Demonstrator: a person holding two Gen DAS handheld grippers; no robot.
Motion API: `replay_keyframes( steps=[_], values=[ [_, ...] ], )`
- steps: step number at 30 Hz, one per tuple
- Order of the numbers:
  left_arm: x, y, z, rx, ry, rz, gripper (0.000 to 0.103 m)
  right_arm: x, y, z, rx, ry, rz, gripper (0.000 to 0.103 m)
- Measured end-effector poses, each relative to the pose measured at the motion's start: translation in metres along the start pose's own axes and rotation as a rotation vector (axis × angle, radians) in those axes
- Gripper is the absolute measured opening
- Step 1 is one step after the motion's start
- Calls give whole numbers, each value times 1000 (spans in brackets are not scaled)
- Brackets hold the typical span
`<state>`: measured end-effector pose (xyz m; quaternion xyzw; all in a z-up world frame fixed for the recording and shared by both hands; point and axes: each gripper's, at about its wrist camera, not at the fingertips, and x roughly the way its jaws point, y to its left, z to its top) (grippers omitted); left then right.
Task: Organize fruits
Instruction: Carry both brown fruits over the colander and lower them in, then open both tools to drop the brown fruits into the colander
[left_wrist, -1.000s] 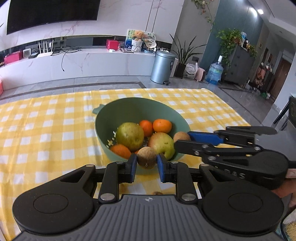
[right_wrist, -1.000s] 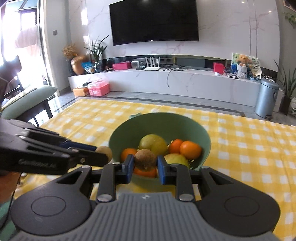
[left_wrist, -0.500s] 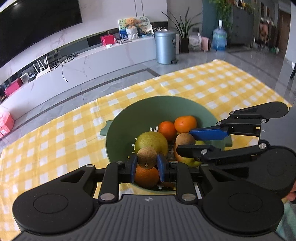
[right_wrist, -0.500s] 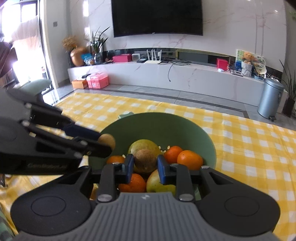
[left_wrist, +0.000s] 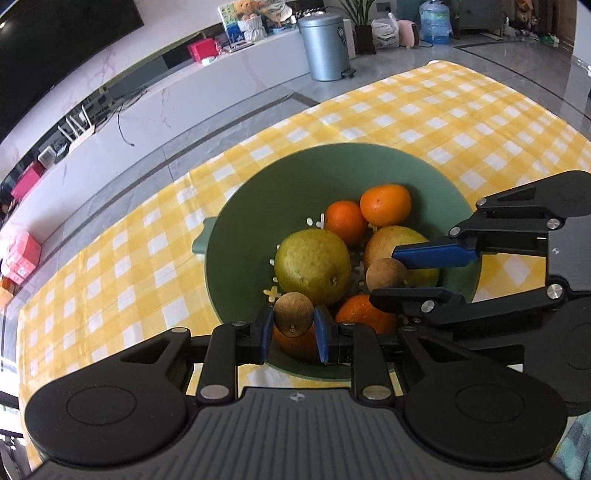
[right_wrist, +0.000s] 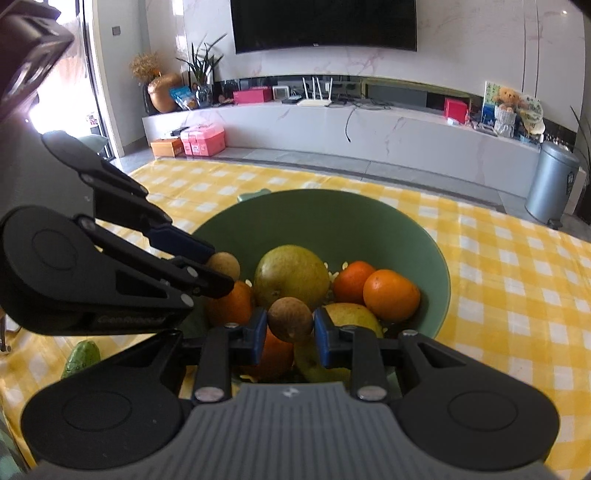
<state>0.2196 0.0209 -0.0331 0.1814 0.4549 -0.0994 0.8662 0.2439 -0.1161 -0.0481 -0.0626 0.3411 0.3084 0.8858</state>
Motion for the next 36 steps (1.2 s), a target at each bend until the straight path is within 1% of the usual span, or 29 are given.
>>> replay_keyframes(
  steps=[5,8,12,13,15,16,21,27,32,36],
  values=[
    [0,0,-1,-5,8,7,27,-1,-1,-2,15,-8,10,24],
    [0,0,-2,-4,9,11,31,-1,-1,-3,19,-14,13,25],
    [-4,2,-5,-6,2,2,32,-2,-5,-4,27,-19,20,26],
    [-5,3,-5,-6,-4,-3,33,-2,-6,-4,29,-19,22,27],
    [-9,4,-5,-11,-20,-20,34,-3,-6,-4,35,-23,28,37],
    [-12,4,-6,-14,-27,-25,34,-4,-6,-4,37,-27,25,38],
    [-31,6,-9,-39,-73,-28,34,-13,-8,-2,54,-55,19,38],
    [-60,11,-25,-101,-129,-54,35,-32,-19,0,150,-106,48,43],
    [-76,11,-43,-145,-161,-85,35,-44,-17,-7,210,-111,62,43],
    [-77,7,-57,-176,-179,-75,35,-57,-7,-14,203,-110,58,43]
  ],
)
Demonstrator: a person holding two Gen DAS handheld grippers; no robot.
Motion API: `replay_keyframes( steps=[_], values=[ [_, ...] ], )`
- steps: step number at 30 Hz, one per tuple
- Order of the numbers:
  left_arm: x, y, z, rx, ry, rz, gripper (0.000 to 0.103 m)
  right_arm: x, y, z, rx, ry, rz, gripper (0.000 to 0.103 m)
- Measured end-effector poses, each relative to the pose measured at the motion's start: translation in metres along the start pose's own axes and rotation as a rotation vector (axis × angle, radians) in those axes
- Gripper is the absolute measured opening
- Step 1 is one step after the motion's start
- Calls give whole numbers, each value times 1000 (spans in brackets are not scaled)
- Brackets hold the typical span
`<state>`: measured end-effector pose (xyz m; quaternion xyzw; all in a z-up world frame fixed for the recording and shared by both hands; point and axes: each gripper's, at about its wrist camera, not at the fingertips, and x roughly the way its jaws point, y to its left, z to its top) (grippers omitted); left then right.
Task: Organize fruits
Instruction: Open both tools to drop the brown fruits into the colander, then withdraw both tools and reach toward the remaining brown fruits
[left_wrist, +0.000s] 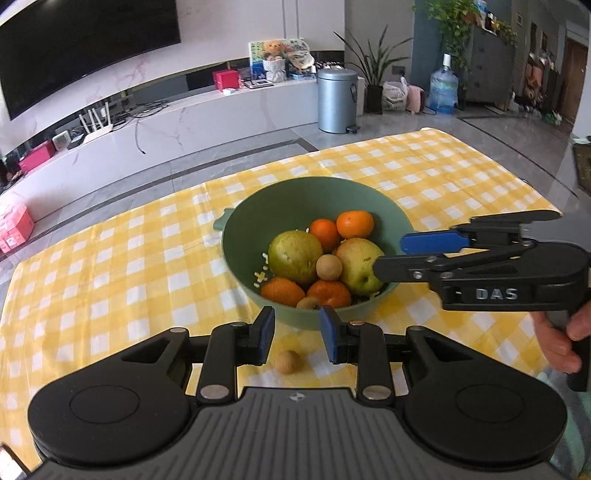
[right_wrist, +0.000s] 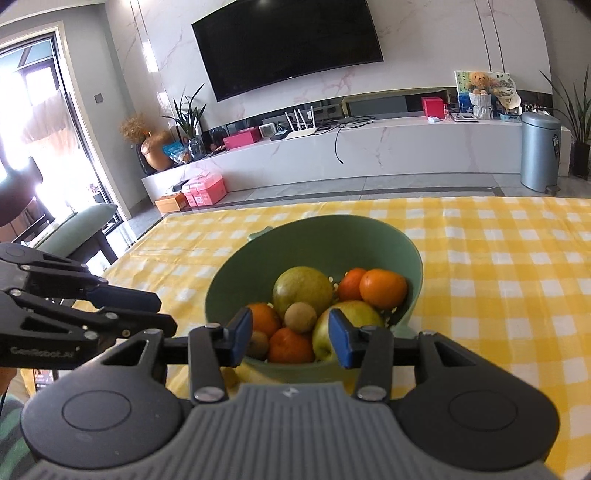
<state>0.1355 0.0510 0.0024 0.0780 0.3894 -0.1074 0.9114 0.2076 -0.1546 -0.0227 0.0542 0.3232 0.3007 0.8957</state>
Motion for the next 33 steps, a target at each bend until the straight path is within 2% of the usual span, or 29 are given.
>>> replay_keyframes(
  steps=[7,15,19,23,26,33],
  values=[
    [12,-4,-22,-23,-13,-10,35,-10,7,-12,40,44,-18,43],
    [25,15,-40,-108,15,-72,35,10,-2,-35,132,220,-120,43],
    [34,22,-44,-134,41,-79,35,26,-3,-42,194,279,-117,43],
    [40,25,-45,-143,46,-82,35,37,2,-46,174,298,-138,45],
    [45,27,-46,-145,50,-82,36,42,1,-45,175,295,-147,51],
    [57,30,-47,-138,74,-83,36,49,-1,-44,196,292,-150,51]
  ],
)
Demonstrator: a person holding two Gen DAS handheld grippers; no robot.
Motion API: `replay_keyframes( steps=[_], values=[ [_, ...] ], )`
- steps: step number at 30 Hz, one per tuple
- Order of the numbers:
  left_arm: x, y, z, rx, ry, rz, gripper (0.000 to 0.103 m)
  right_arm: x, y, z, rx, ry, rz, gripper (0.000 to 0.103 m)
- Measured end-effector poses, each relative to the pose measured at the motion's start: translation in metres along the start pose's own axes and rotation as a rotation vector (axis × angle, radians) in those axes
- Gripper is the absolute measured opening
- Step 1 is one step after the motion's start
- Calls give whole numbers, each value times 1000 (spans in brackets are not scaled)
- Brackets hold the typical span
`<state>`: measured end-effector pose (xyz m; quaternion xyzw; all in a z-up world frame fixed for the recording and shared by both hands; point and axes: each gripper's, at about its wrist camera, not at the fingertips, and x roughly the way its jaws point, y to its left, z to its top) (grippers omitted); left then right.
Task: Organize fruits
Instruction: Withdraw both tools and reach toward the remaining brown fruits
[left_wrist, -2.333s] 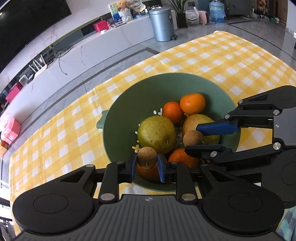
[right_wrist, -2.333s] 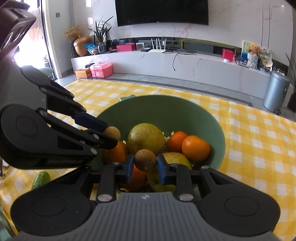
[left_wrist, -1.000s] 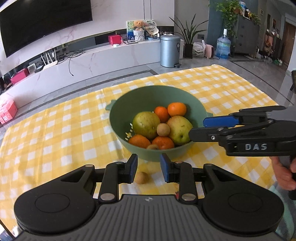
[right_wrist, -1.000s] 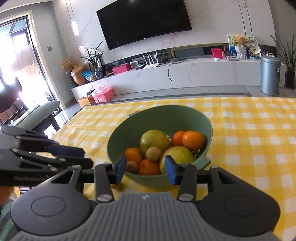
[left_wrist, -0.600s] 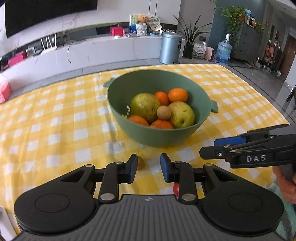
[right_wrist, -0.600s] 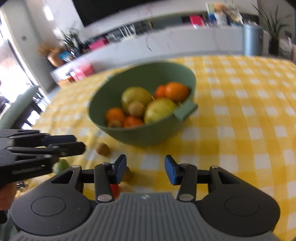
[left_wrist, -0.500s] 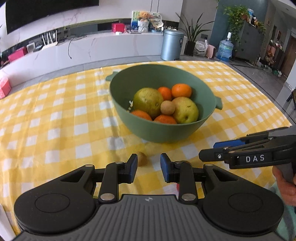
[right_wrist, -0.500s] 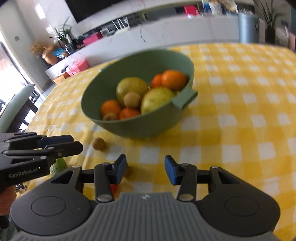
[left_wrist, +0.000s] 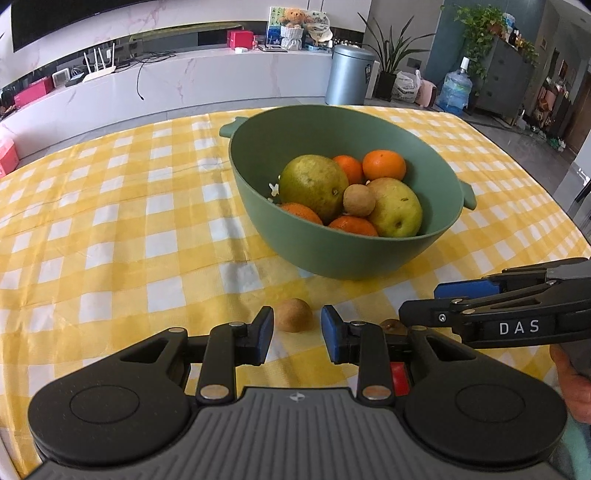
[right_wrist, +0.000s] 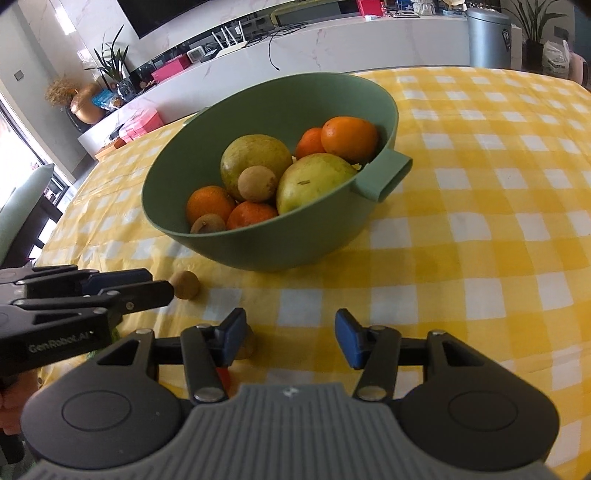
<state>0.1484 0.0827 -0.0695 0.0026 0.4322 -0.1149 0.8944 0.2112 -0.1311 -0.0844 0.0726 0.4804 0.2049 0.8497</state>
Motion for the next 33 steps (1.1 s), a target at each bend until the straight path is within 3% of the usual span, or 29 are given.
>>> replay_keyframes(
  steps=[5,18,33],
  values=[
    [-1,-4,-3,18,-2,-8,36,-1,3,0,-20,-3,14,51],
    [1,-6,-6,39,10,-28,36,-6,18,-5,-123,-17,44,31],
    [-2,4,-9,15,22,15,36,2,23,-4,-82,28,195,24]
  ],
)
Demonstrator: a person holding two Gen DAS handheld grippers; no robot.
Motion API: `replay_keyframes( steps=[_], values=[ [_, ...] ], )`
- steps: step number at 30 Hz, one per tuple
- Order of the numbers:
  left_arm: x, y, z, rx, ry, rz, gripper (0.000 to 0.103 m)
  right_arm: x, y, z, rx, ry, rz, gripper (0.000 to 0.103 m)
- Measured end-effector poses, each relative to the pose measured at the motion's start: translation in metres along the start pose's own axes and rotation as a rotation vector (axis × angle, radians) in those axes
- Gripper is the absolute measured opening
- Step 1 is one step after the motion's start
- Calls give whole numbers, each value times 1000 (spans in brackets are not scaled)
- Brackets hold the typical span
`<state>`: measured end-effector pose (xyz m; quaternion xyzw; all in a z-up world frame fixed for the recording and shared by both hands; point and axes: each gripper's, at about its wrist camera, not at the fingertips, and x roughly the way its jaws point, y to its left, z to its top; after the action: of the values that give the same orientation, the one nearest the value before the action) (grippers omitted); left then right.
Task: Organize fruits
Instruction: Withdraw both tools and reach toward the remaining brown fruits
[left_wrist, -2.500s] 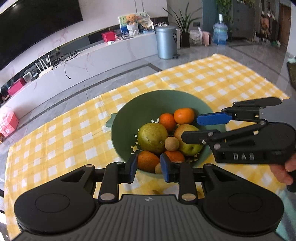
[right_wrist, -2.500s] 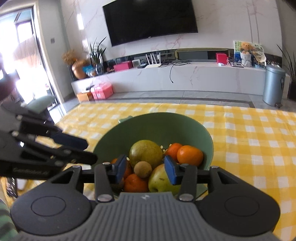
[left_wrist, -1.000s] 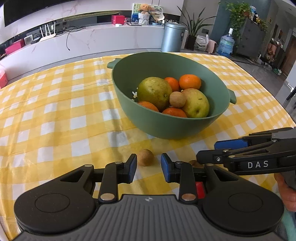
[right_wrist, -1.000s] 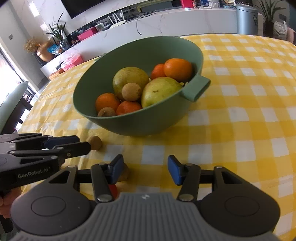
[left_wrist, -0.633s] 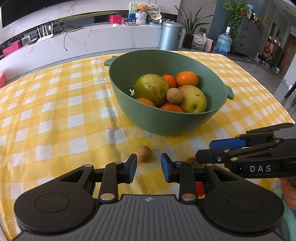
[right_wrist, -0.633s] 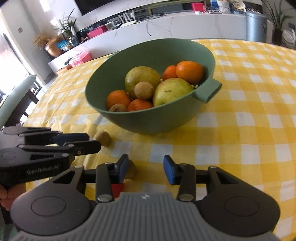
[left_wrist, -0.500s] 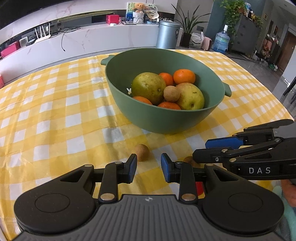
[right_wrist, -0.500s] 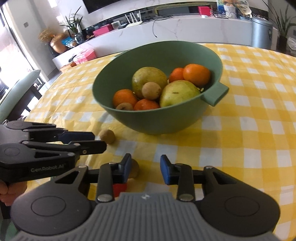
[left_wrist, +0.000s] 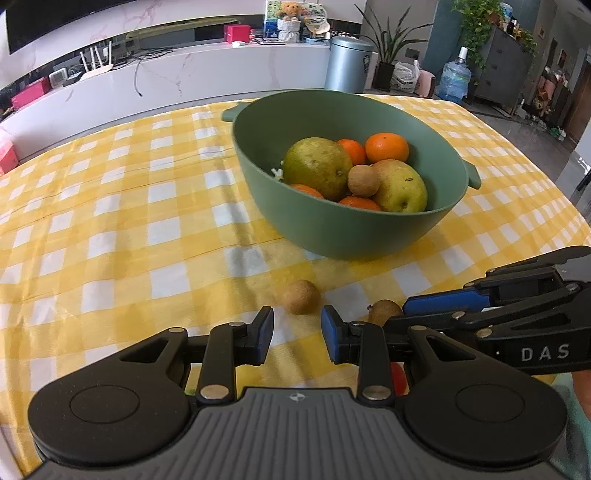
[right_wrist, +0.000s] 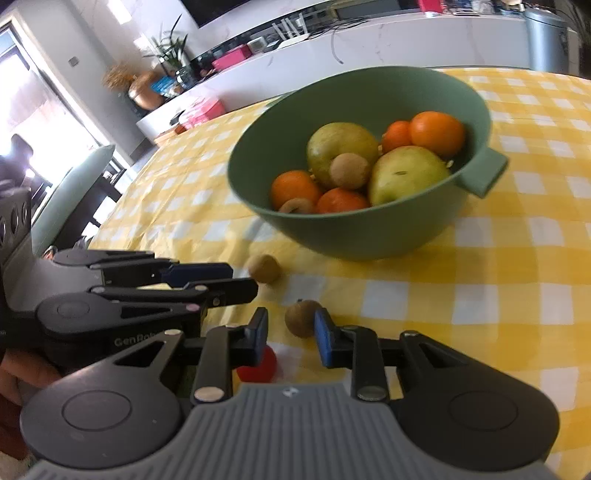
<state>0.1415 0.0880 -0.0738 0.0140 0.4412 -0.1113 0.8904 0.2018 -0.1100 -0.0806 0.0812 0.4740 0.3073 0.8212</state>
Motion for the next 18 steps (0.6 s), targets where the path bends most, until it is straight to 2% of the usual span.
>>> replay_keyframes(
  steps=[4,9,13,18],
  values=[
    [-2,3,-2,-14,4,2,36,5,4,-3,-35,8,-53,24],
    [2,-2,-1,18,-2,20,37,11,10,0,-82,-6,-65,24],
    [5,-1,0,12,-5,33,37,20,15,-1,-116,18,-61,23],
    [11,-4,4,5,-26,30,39,13,17,-1,-155,-19,-112,22]
  ],
)
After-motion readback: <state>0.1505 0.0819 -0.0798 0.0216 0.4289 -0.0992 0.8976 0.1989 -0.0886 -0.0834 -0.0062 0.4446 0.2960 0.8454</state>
